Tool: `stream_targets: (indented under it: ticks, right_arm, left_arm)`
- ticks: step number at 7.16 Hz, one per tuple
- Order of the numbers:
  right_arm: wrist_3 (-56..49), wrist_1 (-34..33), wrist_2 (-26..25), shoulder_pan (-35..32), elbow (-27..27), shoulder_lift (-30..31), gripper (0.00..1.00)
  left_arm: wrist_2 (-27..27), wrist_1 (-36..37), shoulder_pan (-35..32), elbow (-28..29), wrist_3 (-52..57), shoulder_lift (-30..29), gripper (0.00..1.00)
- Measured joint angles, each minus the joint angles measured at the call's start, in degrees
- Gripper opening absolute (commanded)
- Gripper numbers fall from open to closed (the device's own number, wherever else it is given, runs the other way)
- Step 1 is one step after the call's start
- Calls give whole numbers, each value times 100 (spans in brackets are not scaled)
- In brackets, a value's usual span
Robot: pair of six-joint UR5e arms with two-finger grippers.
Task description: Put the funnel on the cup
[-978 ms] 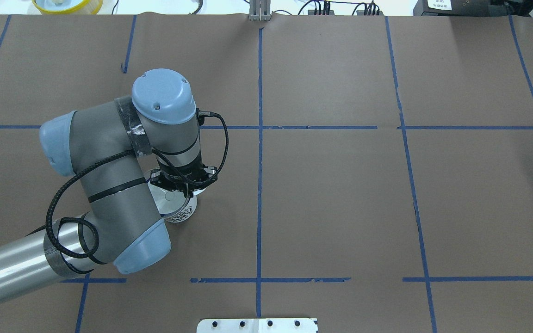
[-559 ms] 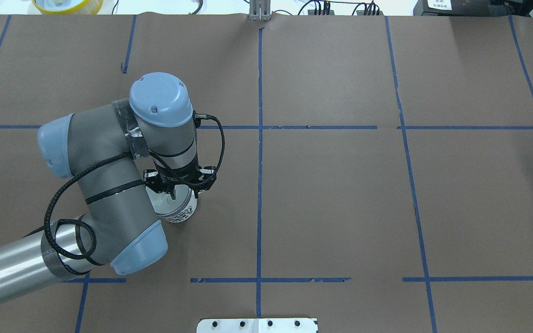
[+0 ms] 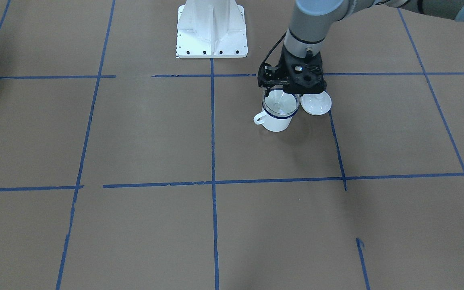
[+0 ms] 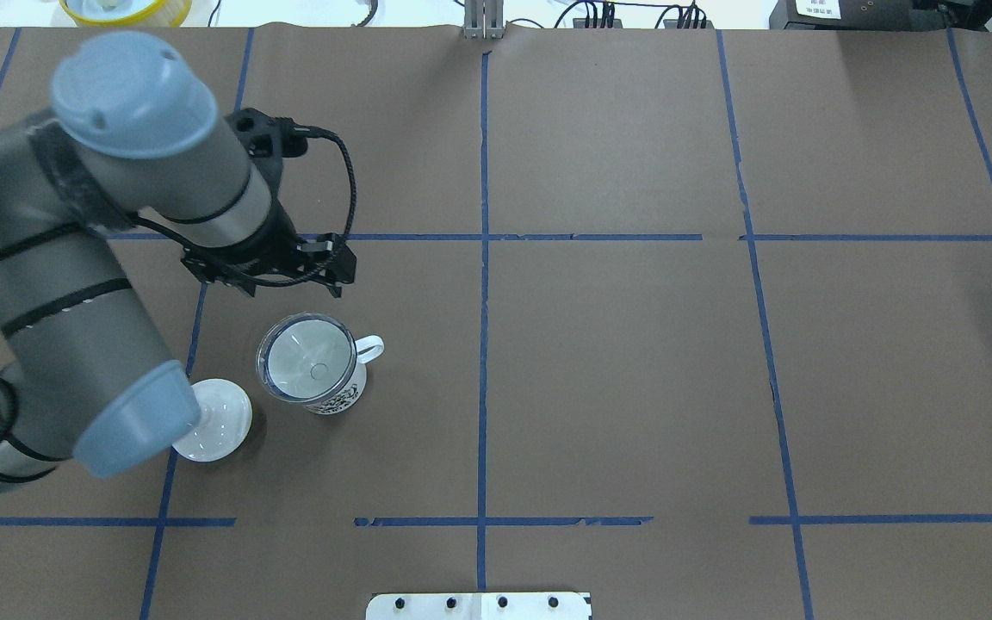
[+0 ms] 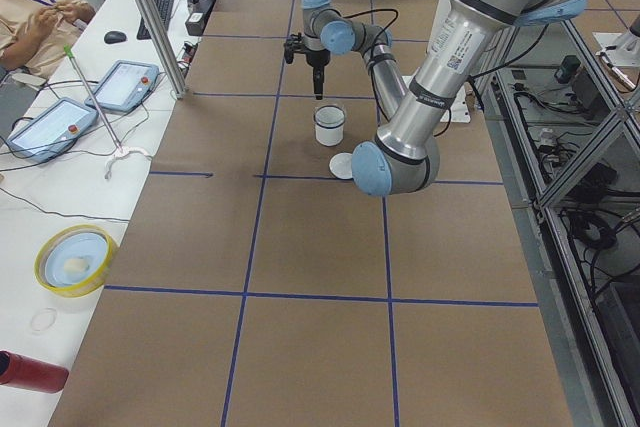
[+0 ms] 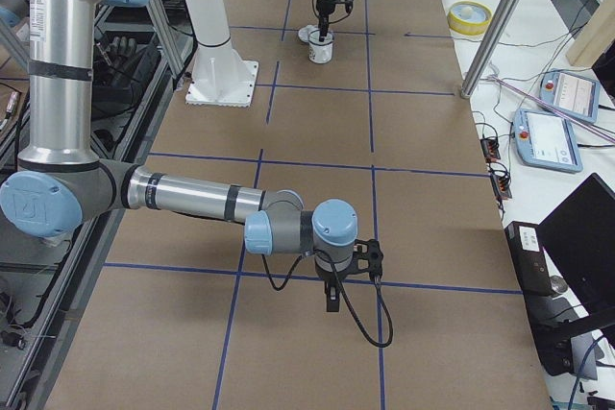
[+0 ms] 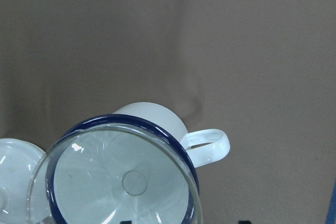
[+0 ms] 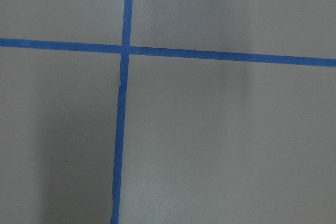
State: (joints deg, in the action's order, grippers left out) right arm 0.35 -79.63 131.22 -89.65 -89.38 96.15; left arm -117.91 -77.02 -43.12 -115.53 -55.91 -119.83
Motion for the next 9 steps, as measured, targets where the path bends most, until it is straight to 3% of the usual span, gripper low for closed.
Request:
stream_targets:
  ticks: [3, 6, 9]
  right_arm:
    - [0, 0, 0, 0, 0, 0, 100]
    - [0, 0, 0, 0, 0, 0, 100]
    - [0, 0, 0, 0, 0, 0, 100]
  left_arm:
    - [-536, -1499, -1534, -216, 2280, 1901, 100]
    - [-663, -1709, -3266, 284, 4861, 3263, 100]
    - [-1192, -1672, -4696, 1149, 6872, 3871, 100]
